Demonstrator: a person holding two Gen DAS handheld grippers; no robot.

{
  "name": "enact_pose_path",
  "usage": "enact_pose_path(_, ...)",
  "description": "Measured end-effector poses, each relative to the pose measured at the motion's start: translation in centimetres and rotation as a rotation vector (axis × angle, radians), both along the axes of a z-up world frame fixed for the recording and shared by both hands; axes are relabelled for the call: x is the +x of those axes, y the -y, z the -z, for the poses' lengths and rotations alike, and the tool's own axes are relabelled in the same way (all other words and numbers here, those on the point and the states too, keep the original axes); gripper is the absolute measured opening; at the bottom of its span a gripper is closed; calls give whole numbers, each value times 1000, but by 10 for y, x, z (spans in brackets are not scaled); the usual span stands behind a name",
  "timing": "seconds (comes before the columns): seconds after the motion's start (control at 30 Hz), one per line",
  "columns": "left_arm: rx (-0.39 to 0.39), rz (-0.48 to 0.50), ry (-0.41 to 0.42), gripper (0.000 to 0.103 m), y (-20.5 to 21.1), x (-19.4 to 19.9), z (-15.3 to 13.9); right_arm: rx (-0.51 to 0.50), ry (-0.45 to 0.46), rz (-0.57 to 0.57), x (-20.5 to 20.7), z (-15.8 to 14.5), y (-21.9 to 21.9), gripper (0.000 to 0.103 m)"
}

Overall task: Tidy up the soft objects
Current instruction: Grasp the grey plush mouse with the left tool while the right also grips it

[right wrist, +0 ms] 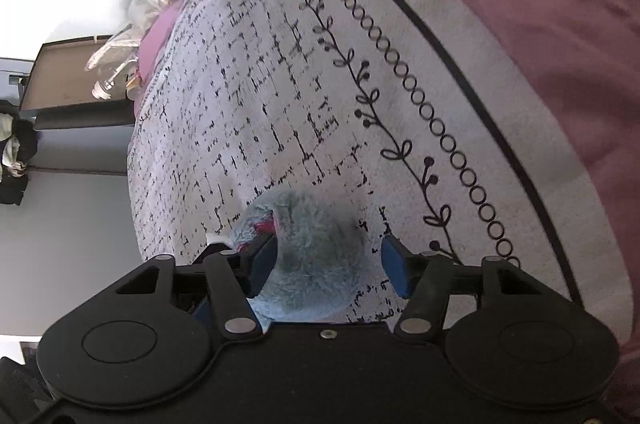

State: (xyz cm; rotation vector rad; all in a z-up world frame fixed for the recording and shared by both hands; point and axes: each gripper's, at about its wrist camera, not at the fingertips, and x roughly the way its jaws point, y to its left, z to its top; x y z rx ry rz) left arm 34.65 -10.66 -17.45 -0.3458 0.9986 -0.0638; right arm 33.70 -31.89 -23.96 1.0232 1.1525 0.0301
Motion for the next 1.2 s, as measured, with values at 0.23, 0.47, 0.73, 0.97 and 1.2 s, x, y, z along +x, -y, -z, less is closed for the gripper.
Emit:
enact_pose_path(0.23,-45,-1,-72,46,0,4,24,62,-19,9,2,14,2,49)
enact_pose_path(0.47,-61,-7,-67,38,0,-2,21,74,29,-24,-1,9,1,30)
enact_pose_path(0.73,-70,-19,-33,36,-4,-22,6,60,79,-67,-10,-8,-2,29)
enact_pose_path(0.97,-82,-28,4,36,-10,-38,-14,27,135,-92,-25,-33,-11,29)
enact_pose_path(1.2,-96,-36,28,36,-21,-59,-29,-25,176,-106,-44,-54,-25,29)
